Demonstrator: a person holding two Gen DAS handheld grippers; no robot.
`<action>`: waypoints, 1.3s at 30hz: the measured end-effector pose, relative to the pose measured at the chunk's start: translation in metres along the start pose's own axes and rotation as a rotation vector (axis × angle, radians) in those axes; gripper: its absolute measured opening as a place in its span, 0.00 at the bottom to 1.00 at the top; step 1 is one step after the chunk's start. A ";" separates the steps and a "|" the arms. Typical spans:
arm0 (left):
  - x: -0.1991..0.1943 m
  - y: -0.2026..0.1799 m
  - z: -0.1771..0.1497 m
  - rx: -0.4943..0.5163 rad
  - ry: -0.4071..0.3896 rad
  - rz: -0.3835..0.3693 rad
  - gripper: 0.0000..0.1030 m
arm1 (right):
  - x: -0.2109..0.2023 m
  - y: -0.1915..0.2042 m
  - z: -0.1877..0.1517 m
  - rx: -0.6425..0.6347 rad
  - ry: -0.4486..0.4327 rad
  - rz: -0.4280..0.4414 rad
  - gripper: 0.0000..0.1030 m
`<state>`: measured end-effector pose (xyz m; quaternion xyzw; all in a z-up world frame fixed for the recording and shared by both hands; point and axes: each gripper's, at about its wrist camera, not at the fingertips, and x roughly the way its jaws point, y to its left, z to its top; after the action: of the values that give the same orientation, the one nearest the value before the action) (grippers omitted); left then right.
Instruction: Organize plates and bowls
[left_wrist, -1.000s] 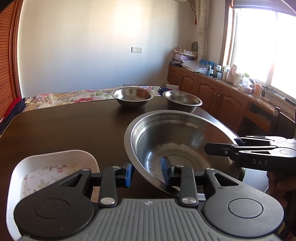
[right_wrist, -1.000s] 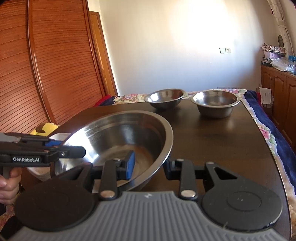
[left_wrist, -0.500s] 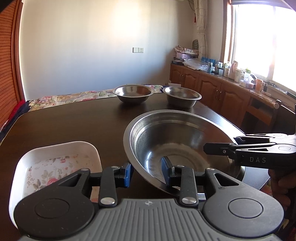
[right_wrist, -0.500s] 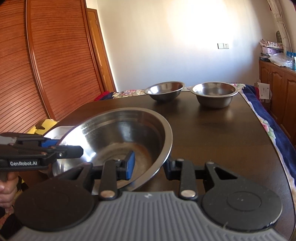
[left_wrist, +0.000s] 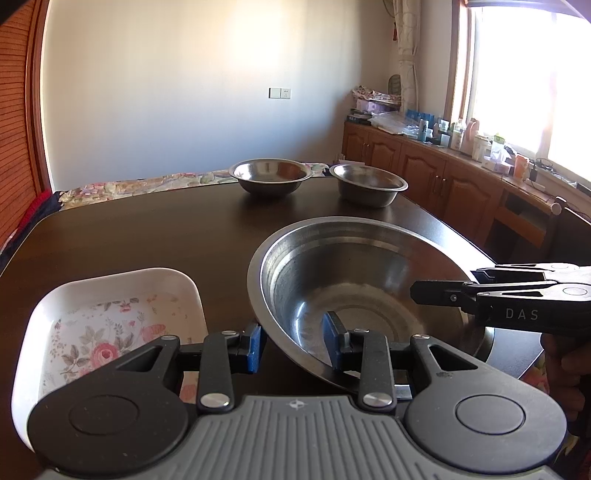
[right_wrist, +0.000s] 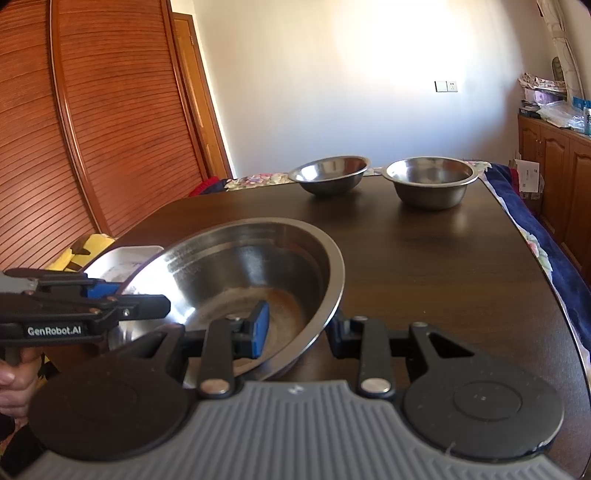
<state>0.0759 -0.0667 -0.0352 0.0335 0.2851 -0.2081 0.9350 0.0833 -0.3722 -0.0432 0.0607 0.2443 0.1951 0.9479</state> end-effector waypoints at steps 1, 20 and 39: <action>0.000 0.001 -0.001 -0.001 0.000 0.000 0.35 | 0.000 0.000 0.000 -0.002 -0.001 0.000 0.34; -0.002 0.032 0.028 -0.027 -0.064 0.034 0.74 | -0.011 -0.021 0.053 -0.125 -0.062 -0.075 0.50; 0.070 0.091 0.127 0.014 -0.089 0.074 0.73 | 0.093 -0.053 0.144 -0.208 -0.043 -0.033 0.48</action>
<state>0.2311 -0.0327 0.0272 0.0412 0.2403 -0.1769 0.9536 0.2459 -0.3862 0.0311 -0.0378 0.2035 0.2025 0.9572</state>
